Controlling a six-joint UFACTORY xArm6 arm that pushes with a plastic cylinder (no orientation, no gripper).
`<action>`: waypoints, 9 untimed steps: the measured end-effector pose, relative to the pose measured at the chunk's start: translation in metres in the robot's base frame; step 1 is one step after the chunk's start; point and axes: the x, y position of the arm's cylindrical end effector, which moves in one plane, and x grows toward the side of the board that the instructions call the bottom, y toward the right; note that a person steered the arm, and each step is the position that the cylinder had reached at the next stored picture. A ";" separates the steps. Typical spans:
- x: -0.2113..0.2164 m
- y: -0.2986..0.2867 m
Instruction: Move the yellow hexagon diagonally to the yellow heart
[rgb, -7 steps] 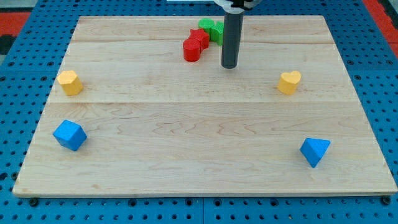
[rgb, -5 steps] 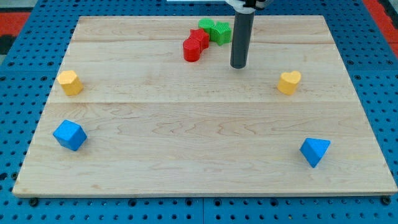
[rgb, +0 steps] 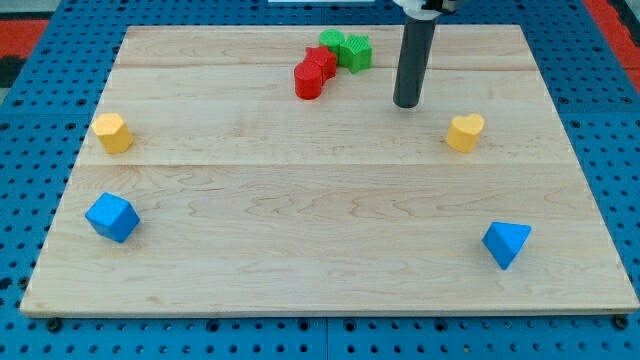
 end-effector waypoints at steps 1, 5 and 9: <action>0.006 0.006; 0.107 -0.387; 0.063 -0.260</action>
